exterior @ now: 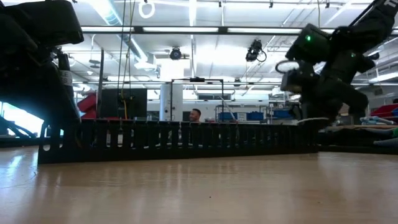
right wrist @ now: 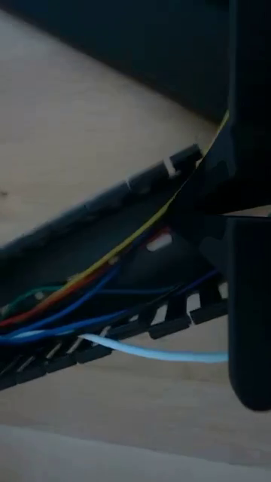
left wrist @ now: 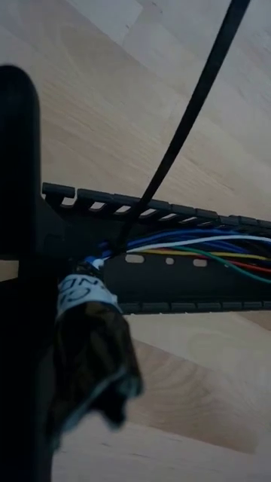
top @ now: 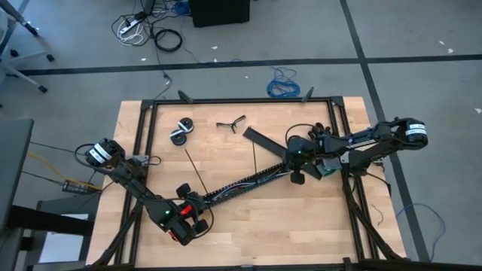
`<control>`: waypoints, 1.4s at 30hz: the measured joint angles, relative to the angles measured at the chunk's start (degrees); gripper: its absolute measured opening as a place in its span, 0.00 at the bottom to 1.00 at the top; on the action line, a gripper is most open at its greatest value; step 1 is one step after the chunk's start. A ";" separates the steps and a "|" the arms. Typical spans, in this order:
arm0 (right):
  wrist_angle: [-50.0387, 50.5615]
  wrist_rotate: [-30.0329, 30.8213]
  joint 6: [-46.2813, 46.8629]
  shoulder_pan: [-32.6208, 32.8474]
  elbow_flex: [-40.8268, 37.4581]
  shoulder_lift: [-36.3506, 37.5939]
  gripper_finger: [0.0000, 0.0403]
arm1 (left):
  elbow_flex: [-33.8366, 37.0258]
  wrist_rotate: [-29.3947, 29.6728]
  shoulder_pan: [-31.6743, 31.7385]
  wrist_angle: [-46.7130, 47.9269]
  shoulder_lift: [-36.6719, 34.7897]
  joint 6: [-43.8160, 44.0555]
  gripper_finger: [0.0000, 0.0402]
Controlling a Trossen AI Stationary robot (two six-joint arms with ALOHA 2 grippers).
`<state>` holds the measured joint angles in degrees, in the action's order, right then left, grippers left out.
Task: Ziptie cables
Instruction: Put the wrapped cables into the black cable duct
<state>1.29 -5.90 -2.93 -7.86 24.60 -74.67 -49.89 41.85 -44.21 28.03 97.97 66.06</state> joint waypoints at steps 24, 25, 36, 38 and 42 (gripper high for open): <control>26.60 1.40 -0.32 0.91 8.77 25.23 0.11 | 0.00 -0.23 -0.02 -0.04 -0.02 -0.02 0.00; 26.45 1.30 -0.28 1.39 8.77 24.73 0.15 | 0.00 -0.29 -0.02 -0.06 -0.02 -0.02 0.00; 13.93 2.73 -0.43 7.98 8.77 13.09 0.52 | 0.00 -0.47 0.00 -0.45 -0.02 -0.02 0.00; 10.56 4.43 0.64 8.98 8.77 11.48 0.52 | 0.00 -0.38 0.00 -0.46 -0.02 -0.02 0.00; 7.57 5.85 1.85 9.77 8.77 7.55 0.43 | 0.00 -0.35 0.00 -0.43 -0.02 -0.25 0.00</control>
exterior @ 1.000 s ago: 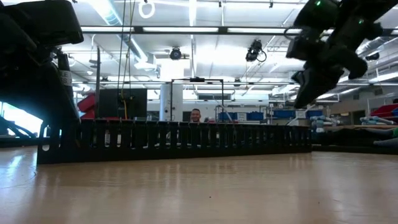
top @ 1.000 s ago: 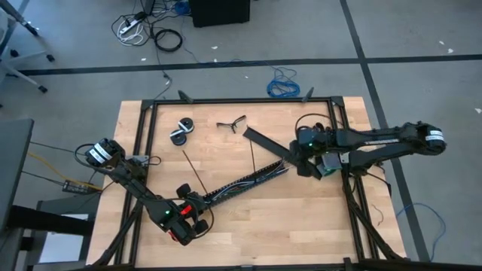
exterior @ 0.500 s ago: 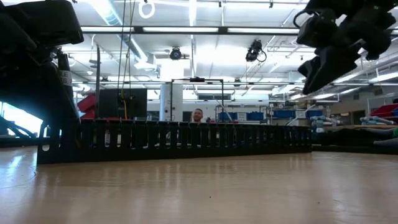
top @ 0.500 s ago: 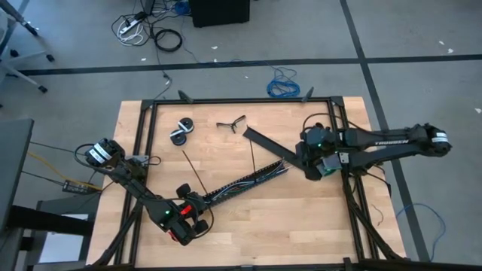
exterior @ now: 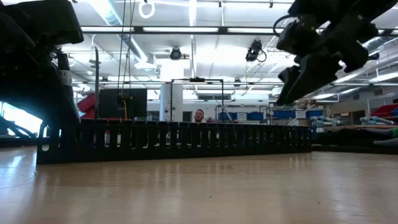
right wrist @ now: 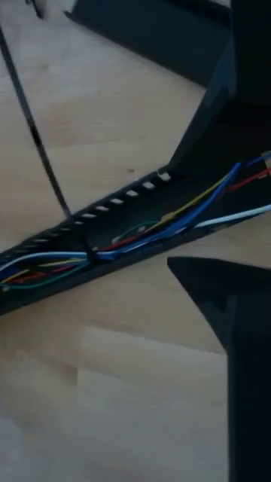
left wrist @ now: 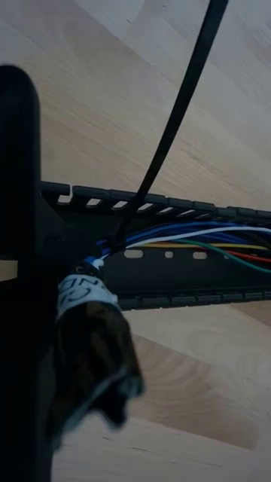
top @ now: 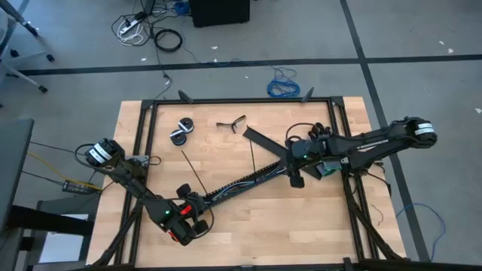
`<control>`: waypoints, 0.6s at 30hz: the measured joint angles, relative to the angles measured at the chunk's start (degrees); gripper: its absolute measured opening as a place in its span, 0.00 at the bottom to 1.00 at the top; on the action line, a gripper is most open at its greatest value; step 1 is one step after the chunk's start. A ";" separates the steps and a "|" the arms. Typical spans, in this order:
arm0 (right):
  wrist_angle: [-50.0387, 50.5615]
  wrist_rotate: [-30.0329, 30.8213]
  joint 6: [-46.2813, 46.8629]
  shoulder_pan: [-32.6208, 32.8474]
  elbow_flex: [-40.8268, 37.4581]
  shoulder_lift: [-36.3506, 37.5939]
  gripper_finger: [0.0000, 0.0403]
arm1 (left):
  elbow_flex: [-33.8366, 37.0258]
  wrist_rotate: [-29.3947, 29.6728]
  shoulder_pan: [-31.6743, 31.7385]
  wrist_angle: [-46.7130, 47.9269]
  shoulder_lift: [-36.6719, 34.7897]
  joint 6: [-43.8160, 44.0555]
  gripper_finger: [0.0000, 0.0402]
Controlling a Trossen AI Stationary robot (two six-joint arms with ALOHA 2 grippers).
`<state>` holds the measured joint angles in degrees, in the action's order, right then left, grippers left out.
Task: Ziptie cables
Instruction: Put the wrapped cables into the black cable duct
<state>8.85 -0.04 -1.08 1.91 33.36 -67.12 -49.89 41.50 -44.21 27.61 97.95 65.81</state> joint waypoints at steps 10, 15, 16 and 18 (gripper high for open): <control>-2.57 0.02 -2.72 0.36 0.11 -9.79 0.01 | 0.00 -0.32 -0.04 -1.20 0.00 -0.96 0.00; -1.75 0.08 -2.65 0.18 0.11 -9.13 0.00 | 0.00 -0.46 -0.04 -1.21 0.00 -0.93 0.00; -1.33 0.14 -2.67 -0.12 0.09 -8.99 0.00 | 0.00 -0.46 -0.03 -1.21 0.00 -0.95 0.00; -0.44 0.08 -3.31 -1.18 0.07 -8.43 0.00 | 0.00 -0.42 -0.02 -1.27 0.00 -1.00 0.00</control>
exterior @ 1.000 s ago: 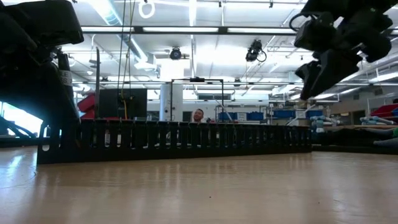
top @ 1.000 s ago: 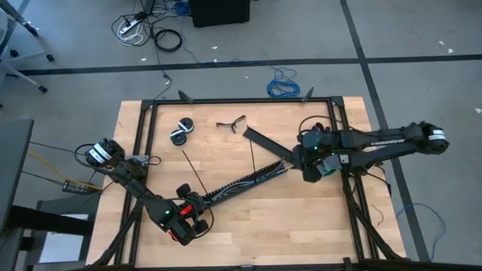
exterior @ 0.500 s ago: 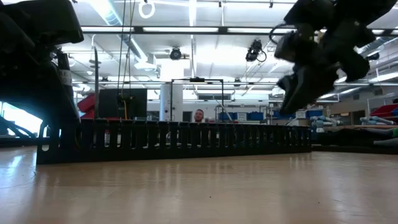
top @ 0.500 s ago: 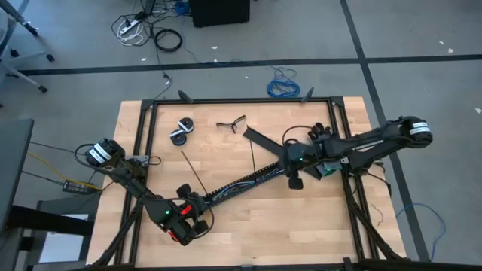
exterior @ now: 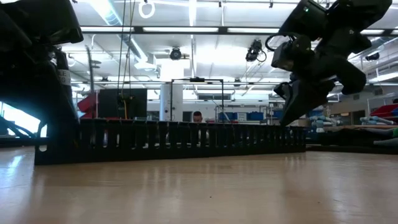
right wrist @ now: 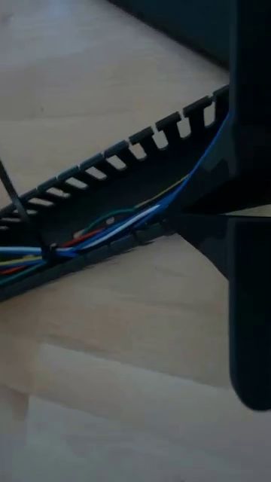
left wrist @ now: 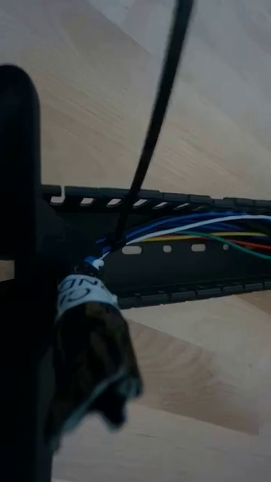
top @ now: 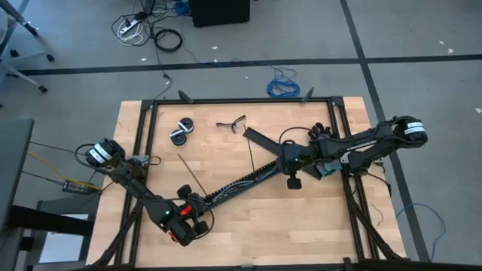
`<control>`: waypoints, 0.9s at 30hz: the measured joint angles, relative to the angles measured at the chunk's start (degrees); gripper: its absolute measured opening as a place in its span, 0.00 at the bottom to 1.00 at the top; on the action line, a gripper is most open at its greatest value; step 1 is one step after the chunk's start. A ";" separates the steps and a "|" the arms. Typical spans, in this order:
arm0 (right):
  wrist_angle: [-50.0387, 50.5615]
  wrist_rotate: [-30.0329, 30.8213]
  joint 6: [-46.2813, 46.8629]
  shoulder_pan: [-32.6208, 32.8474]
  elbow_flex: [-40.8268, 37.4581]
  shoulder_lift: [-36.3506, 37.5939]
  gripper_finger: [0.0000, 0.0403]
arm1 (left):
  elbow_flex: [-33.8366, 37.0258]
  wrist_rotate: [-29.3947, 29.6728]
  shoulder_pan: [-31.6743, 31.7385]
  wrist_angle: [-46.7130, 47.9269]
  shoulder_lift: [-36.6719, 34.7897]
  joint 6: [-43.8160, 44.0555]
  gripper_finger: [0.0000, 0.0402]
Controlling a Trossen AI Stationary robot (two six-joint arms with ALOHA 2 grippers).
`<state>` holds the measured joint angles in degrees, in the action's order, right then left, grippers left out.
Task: Ziptie cables
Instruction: Put the wrapped cables into the black cable duct
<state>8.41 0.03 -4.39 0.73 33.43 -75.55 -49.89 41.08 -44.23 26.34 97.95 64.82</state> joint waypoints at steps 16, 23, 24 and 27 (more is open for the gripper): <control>5.34 -2.05 0.97 -2.96 0.21 7.64 0.02 | 0.00 -0.94 0.02 0.12 0.00 -0.06 0.00; 10.87 3.87 -9.12 1.64 1.77 11.13 0.19 | 0.00 -1.07 0.02 0.08 0.00 -0.07 0.00; 11.93 6.55 -10.20 2.15 1.90 11.53 0.22 | 0.00 -1.07 0.02 0.08 -0.02 -0.07 0.00; 14.56 13.28 -9.68 3.42 1.97 12.35 0.33 | 0.00 -1.07 0.02 0.04 -0.02 -0.07 0.00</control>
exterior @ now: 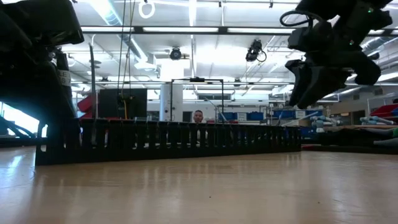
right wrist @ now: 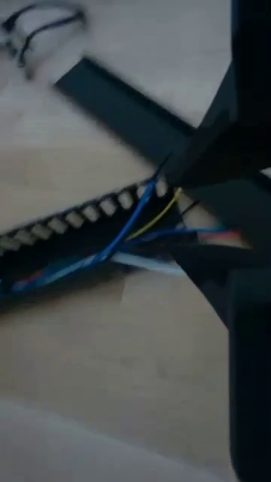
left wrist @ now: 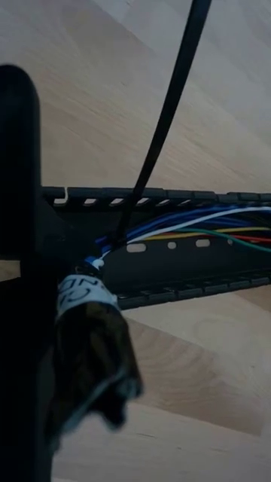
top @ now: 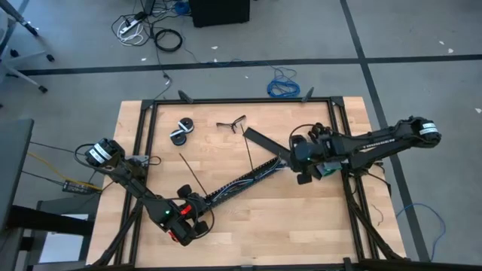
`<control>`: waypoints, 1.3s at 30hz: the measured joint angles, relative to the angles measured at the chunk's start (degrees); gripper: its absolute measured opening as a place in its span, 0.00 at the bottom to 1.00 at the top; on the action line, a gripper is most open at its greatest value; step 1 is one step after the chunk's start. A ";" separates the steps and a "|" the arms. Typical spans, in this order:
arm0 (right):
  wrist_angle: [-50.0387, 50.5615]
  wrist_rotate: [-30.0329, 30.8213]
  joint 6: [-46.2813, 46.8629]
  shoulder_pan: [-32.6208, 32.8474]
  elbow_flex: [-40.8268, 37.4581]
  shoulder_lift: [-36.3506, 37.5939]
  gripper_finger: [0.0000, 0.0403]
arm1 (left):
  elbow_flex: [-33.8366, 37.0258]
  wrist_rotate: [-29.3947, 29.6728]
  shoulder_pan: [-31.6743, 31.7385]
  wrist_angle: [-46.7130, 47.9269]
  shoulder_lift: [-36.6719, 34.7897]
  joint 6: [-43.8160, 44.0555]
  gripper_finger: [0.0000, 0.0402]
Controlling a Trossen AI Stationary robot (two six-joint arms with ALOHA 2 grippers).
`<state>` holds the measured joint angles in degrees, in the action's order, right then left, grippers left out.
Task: Ziptie cables
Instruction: Put the wrapped cables into the black cable duct
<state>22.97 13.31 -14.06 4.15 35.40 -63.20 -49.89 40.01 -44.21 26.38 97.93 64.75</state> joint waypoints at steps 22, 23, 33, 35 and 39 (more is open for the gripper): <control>5.41 -1.44 16.01 3.36 0.00 -1.31 0.54 | 0.00 -0.02 -0.02 0.10 0.00 -0.02 0.00; 5.35 -1.50 16.00 3.36 0.00 -1.31 0.52 | 0.00 0.00 0.00 0.10 0.00 -0.02 0.00; 4.75 -1.82 16.30 3.36 0.00 -1.33 0.44 | 0.00 0.25 -0.02 0.10 0.00 -0.02 0.00; 4.75 -1.98 16.74 3.36 0.00 -1.33 0.43 | 0.00 0.28 -0.02 0.10 0.00 -0.02 0.00; 4.77 -1.98 16.92 3.36 0.00 -1.33 0.40 | 0.00 0.33 -0.02 0.10 0.00 -0.02 0.00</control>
<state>27.75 11.33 2.85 7.51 35.40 -64.53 -49.89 40.33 -44.23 26.48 97.93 64.73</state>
